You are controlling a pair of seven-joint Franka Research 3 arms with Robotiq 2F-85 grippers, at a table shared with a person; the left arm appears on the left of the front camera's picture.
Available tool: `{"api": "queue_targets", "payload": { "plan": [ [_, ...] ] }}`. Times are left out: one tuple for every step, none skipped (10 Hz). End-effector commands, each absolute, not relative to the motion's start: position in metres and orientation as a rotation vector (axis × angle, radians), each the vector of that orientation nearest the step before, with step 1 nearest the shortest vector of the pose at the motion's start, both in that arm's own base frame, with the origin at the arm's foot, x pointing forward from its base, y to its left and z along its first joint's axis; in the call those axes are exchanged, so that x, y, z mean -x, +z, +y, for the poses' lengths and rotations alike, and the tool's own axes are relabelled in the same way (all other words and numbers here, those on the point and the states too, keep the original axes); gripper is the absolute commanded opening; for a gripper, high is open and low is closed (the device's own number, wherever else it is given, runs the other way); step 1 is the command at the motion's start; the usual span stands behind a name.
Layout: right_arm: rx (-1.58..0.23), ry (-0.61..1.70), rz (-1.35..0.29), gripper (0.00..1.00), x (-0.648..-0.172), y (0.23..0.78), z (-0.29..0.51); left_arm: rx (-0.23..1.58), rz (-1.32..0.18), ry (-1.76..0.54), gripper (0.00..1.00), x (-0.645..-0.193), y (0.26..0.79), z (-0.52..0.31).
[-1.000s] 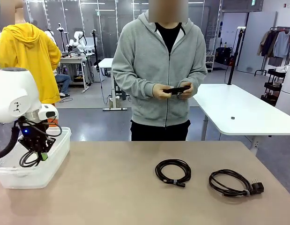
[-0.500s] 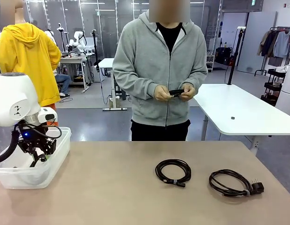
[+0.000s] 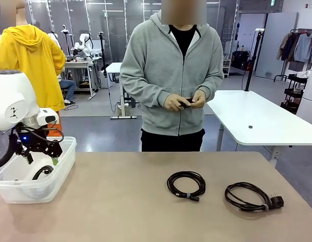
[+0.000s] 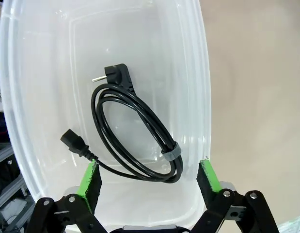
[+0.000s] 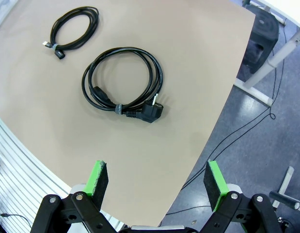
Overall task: Organize and store the cables.
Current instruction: Place the Power Cable into the Organizing box.
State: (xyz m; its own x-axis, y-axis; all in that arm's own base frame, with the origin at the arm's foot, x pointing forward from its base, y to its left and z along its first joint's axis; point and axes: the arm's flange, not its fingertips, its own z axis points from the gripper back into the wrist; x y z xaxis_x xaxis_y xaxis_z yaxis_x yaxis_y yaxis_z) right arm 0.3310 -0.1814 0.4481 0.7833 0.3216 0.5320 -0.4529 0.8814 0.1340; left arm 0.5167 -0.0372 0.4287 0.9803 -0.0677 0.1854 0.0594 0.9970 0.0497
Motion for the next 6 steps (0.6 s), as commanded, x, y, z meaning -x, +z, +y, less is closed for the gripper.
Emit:
{"api": "queue_targets", "payload": {
  "plan": [
    [-0.267, 0.419, -0.515, 1.00, -0.3304, 0.4498, -0.1806, -0.030, -0.235, -0.056, 1.00, -0.5129, 0.4365, -0.0305],
    [-0.267, 0.419, -0.515, 1.00, -0.3304, 0.4498, -0.1806, -0.015, -0.242, -0.084, 1.00, -0.5109, 0.4387, -0.0317],
    [-0.267, 0.419, -0.515, 1.00, -0.3304, 0.4498, -0.1806, -0.042, -0.203, -0.059, 1.00, -0.5160, 0.4351, -0.0353],
    [-0.267, 0.419, -0.515, 1.00, -0.3304, 0.4498, -0.1806, -0.042, -0.203, -0.059, 1.00, -0.5160, 0.4351, -0.0353],
    [-0.267, 0.419, -0.515, 1.00, -0.3304, 0.4498, -0.1806, -0.042, -0.203, -0.059, 1.00, -0.5160, 0.4351, -0.0353],
    [-0.267, 0.419, -0.515, 1.00, -0.3304, 0.4498, -0.1806, -0.042, -0.203, -0.059, 1.00, -0.5160, 0.4351, -0.0353]
  ]
}}
